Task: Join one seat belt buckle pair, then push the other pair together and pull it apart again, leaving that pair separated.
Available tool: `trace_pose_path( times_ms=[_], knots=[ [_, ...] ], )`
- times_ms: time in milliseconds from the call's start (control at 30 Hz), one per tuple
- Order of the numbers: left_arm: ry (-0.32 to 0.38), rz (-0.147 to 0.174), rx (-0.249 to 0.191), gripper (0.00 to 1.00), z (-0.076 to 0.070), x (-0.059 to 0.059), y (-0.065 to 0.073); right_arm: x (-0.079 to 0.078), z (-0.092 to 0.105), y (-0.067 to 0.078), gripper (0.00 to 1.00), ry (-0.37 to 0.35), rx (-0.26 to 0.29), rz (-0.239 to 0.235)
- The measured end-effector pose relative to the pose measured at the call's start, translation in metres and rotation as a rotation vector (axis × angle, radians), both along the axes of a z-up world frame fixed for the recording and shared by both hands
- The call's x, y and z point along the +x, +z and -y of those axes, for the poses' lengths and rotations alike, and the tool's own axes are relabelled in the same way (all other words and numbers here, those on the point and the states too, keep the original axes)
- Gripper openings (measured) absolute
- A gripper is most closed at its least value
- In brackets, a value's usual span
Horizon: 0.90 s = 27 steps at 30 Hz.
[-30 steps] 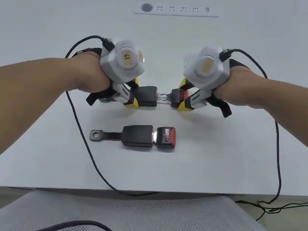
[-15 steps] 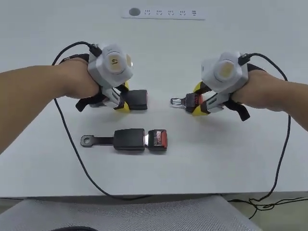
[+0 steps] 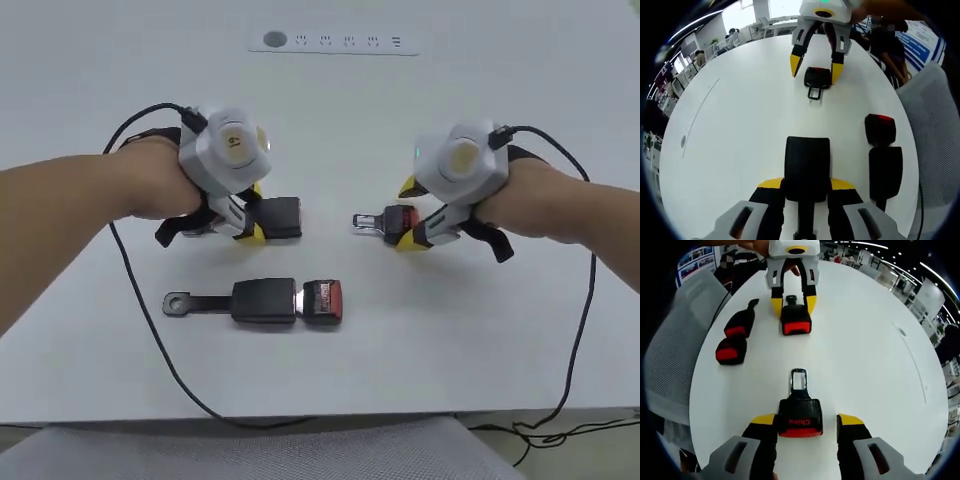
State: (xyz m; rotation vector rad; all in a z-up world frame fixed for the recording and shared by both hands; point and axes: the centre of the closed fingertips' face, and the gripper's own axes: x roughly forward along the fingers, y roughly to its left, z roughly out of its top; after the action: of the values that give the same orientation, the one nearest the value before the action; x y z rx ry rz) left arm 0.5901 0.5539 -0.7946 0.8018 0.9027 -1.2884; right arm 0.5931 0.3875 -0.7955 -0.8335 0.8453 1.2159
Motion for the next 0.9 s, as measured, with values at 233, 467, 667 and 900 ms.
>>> trace_pose_path(
  times_ms=[233, 467, 667, 900],
  knots=[
    [0.02, 0.033, -0.053, 0.41, 0.0, -0.003, 0.009, -0.007, -0.002, 0.009, 0.53, -0.047, 0.017, 0.038],
    [0.123, 0.063, -0.141, 0.47, -0.003, -0.012, 0.041, -0.013, -0.006, 0.032, 0.62, -0.162, 0.108, 0.097],
    [0.266, 0.067, -0.218, 0.54, -0.024, -0.031, 0.05, -0.037, -0.016, 0.05, 0.68, -0.224, 0.202, 0.138],
    [0.366, 0.117, -0.235, 0.71, -0.056, -0.058, 0.059, -0.073, -0.017, 0.062, 0.75, -0.321, 0.285, 0.127]
  ],
)
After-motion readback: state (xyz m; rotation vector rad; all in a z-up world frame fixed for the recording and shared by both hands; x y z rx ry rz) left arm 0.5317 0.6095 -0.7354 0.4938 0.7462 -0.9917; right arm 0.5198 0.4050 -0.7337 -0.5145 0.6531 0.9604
